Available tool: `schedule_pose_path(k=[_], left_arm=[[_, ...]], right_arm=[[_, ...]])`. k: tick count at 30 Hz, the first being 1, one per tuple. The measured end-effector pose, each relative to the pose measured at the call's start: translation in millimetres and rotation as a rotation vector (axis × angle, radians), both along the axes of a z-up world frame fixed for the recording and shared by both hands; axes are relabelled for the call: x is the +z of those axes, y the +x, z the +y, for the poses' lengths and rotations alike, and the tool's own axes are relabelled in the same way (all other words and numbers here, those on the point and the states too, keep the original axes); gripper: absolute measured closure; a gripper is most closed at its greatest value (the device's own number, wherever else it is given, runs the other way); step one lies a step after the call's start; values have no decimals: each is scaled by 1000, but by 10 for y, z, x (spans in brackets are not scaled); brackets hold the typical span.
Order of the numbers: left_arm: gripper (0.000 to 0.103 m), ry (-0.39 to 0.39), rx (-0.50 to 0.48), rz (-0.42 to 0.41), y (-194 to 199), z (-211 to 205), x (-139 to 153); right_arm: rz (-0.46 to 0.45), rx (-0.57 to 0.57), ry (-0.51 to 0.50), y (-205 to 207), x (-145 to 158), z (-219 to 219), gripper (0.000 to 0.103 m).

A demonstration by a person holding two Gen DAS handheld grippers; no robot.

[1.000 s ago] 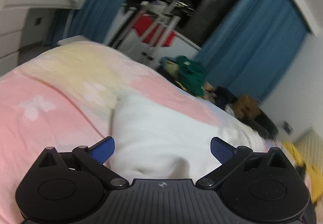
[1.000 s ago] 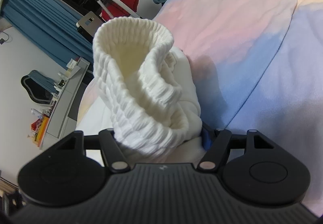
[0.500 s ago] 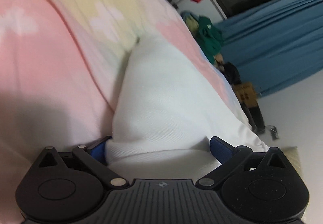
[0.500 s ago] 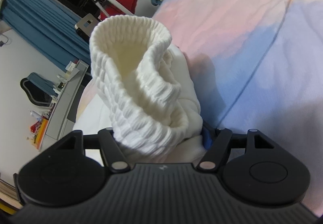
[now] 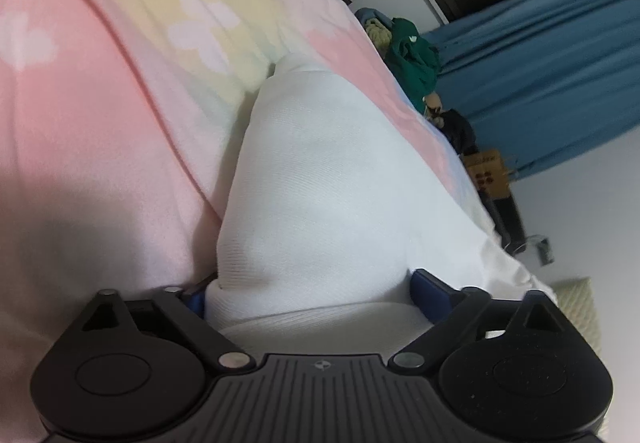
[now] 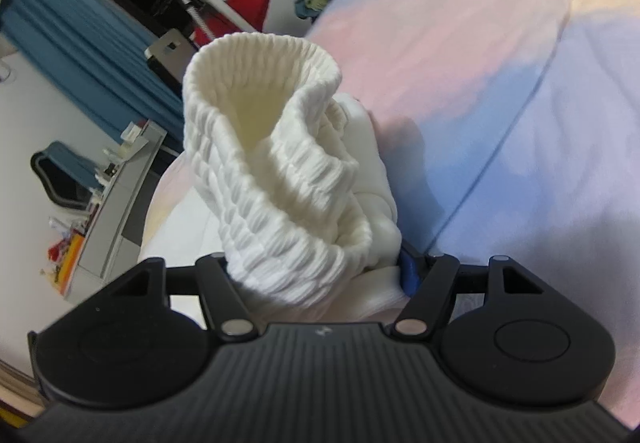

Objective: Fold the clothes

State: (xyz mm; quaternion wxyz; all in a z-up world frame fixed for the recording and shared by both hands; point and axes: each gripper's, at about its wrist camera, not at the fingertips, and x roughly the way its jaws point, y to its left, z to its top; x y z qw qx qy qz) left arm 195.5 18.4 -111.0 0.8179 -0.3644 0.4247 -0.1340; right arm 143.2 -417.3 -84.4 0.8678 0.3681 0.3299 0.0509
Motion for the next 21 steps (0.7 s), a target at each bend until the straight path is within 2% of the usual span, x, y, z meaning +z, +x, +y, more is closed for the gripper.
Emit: schedule_pose_path(k=[2, 4, 10, 12, 16, 21], left_arm=[[22, 24, 2, -7, -19, -17, 33], [34, 53, 6, -23, -48, -36, 83], [51, 134, -12, -103, -238, -133, 366], [55, 182, -35, -148, -294, -240, 516], [58, 183, -74, -186, -414, -504, 798], [59, 194, -154, -230, -425, -1200, 1149]], right_arm=[[-2, -3, -5, 2, 8, 4, 36], [-10, 4, -48, -2, 71, 59, 38], [-25, 20, -117, -63, 275, 147, 44], [-32, 13, -115, -139, 359, 127, 46], [-53, -25, -108, -369, 541, 2, 48], [-69, -125, -52, -667, 764, -483, 49]])
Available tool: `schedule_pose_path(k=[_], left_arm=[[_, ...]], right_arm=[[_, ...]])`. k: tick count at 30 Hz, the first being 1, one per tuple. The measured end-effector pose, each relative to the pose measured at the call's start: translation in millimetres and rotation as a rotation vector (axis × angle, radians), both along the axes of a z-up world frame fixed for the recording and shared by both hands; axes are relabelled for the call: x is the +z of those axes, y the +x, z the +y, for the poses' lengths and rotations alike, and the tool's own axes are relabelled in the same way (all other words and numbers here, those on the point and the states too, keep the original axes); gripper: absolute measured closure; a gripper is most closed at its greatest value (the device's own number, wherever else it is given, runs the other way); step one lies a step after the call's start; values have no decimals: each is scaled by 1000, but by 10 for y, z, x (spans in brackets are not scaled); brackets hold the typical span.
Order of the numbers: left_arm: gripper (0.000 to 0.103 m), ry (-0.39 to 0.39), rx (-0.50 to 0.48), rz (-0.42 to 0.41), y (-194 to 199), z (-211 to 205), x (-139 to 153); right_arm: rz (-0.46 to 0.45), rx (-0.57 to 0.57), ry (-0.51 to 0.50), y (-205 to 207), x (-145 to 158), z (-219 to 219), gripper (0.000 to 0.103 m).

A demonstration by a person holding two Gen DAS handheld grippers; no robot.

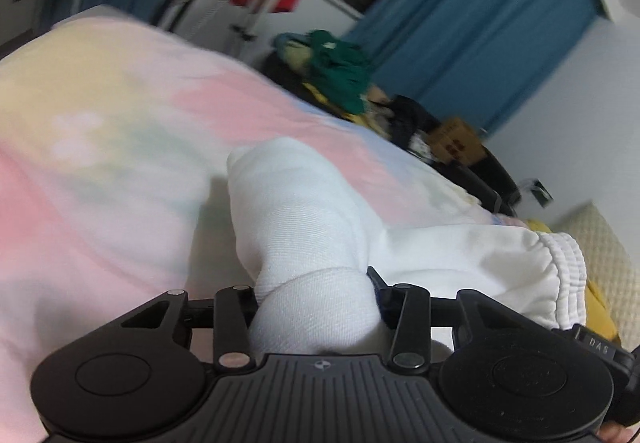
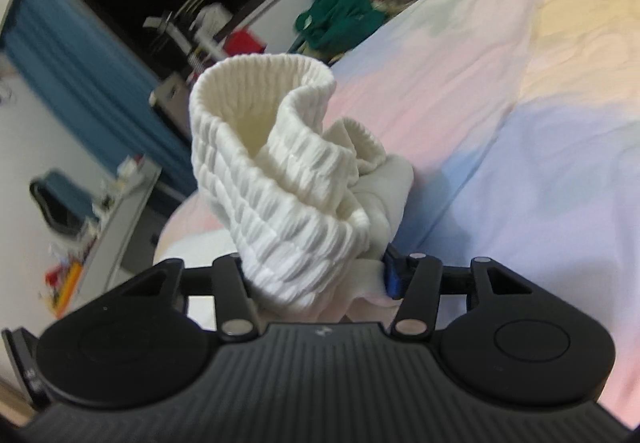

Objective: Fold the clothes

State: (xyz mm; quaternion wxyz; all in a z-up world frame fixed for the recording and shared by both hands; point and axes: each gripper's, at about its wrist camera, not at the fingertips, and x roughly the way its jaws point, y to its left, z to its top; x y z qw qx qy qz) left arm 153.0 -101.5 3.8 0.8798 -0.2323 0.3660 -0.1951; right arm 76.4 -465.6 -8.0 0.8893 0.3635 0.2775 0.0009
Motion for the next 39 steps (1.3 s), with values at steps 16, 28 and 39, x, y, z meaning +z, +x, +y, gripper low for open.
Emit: schedule_pose_path(k=[16, 28, 39], left_arm=[[58, 54, -367, -81, 972, -3896, 576], [52, 162, -419, 66, 1347, -4539, -692], [29, 306, -450, 18, 961, -4036, -747]], right_arm=[[-75, -451, 144, -382, 270, -2923, 49], [67, -464, 221, -290, -794, -3482, 48], [184, -475, 347, -621, -1133, -3333, 36]])
